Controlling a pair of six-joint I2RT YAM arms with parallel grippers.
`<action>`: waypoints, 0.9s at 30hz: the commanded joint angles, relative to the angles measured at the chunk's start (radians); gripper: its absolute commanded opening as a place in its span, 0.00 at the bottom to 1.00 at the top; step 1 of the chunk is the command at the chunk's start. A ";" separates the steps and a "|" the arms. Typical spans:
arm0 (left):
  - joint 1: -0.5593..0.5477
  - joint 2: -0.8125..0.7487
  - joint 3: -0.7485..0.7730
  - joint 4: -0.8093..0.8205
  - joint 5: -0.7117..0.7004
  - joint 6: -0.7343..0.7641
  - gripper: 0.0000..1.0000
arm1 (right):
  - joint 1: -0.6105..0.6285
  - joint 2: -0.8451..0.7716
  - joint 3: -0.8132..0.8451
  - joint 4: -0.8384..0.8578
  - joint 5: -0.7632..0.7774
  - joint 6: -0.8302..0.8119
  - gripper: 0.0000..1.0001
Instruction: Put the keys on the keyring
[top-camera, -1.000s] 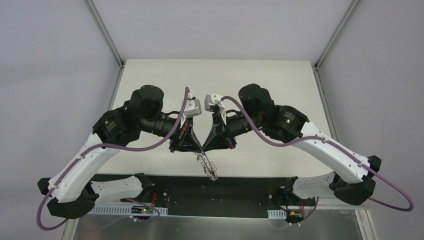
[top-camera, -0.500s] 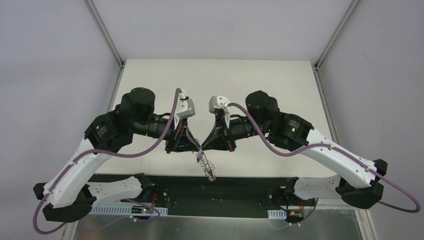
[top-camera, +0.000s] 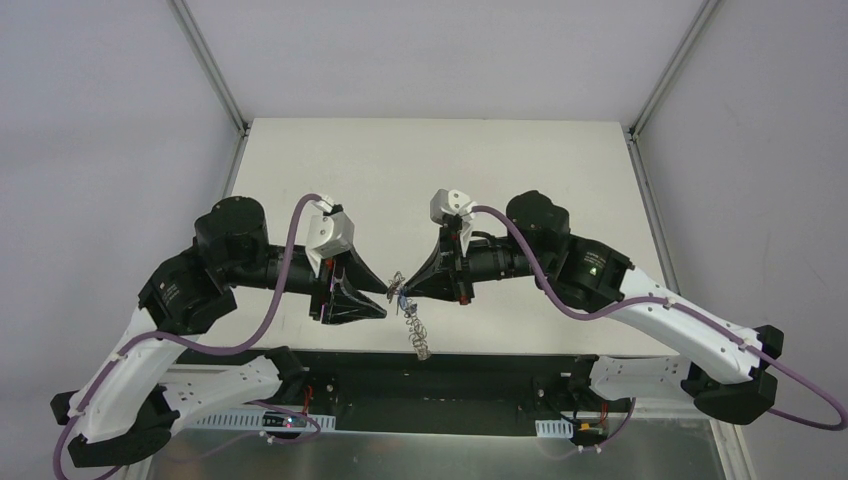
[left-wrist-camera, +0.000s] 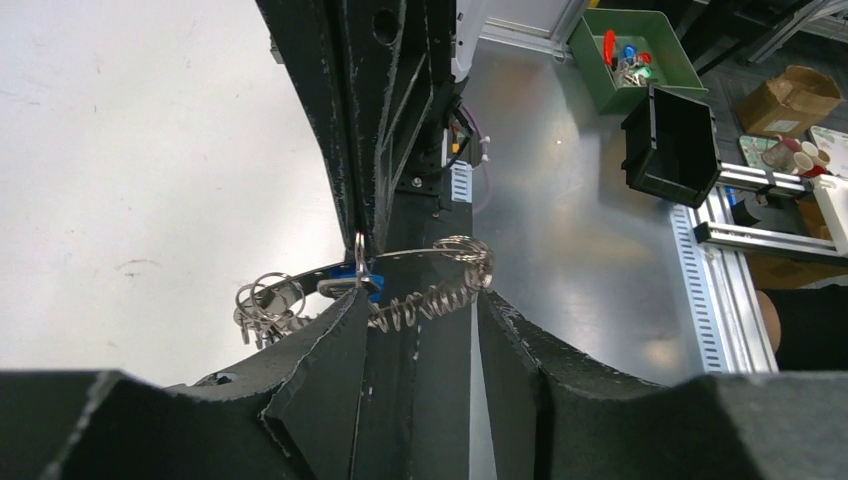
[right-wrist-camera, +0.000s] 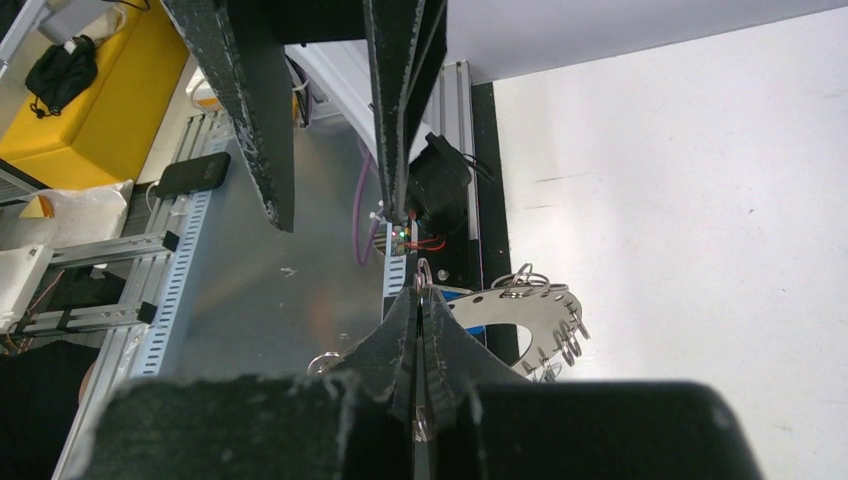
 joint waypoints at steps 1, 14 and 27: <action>-0.002 -0.019 -0.046 0.122 -0.017 0.022 0.45 | 0.016 -0.048 0.011 0.123 -0.008 0.028 0.00; -0.001 -0.092 -0.170 0.282 -0.044 0.049 0.51 | 0.023 -0.064 0.017 0.137 -0.040 0.033 0.00; -0.002 -0.093 -0.185 0.325 -0.039 0.040 0.36 | 0.024 -0.060 0.020 0.144 -0.043 0.037 0.00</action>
